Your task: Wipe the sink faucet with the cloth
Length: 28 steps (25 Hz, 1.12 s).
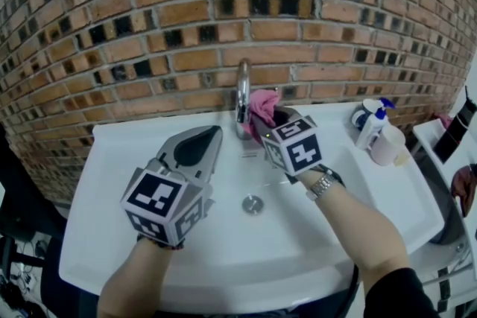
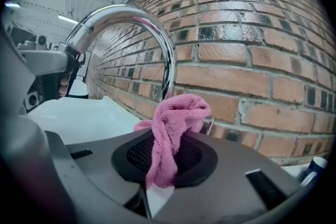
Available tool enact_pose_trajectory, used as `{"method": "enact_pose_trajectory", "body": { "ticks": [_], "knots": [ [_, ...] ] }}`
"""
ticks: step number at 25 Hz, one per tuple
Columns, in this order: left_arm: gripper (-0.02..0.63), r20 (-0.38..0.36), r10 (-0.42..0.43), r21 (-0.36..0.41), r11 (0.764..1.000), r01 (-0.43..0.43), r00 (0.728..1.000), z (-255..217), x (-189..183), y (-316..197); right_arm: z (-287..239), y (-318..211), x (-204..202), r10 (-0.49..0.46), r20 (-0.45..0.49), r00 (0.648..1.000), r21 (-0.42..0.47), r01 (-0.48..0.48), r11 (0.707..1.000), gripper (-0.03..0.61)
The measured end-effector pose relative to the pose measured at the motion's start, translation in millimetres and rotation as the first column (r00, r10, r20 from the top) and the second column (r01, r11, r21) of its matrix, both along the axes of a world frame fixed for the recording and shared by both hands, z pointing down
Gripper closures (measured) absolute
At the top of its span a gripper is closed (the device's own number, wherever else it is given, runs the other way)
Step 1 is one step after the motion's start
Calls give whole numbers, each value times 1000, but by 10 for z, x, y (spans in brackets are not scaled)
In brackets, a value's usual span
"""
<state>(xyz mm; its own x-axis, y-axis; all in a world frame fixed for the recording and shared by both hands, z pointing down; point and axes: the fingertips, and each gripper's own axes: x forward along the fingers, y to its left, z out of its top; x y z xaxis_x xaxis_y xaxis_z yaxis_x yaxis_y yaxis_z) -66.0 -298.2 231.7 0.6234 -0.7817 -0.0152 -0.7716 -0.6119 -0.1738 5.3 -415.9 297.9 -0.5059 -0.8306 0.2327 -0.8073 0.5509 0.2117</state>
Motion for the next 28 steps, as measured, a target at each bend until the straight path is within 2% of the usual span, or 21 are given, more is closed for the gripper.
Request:
{"method": "enact_pose_trajectory", "body": {
  "ticks": [15,28],
  "knots": [
    [611,7,2,-5,1000,-2,1000,28,18,6,527,206,-68,-69,-106,992,-112,57,992,514],
    [611,9,4,-7,1000,-4,1000,40,47,12,705,299,303,-41,-171,984,-180,10,984,514]
  ]
}}
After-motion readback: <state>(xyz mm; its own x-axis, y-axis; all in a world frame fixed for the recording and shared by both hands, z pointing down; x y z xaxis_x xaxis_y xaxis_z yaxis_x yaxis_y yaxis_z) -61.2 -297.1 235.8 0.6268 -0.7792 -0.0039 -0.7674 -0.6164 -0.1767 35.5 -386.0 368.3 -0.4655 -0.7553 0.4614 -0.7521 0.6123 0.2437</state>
